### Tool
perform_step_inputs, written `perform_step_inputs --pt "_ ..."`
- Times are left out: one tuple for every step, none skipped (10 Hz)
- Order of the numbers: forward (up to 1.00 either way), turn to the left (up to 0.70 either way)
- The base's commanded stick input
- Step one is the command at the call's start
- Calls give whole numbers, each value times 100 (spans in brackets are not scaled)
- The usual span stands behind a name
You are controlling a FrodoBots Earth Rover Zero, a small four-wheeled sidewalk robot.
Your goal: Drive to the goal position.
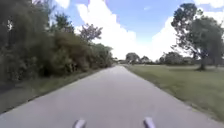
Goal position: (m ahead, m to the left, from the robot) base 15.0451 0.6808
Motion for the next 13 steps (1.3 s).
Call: perform_step_inputs --pt "70 2" --pt "70 2" --pt "70 2" --pt "70 2" --pt "70 2" --pt "70 2" --pt "70 2" --pt "70 2" --pt "70 2" --pt "70 2" --pt "70 2" --pt "70 2" --pt "70 2"
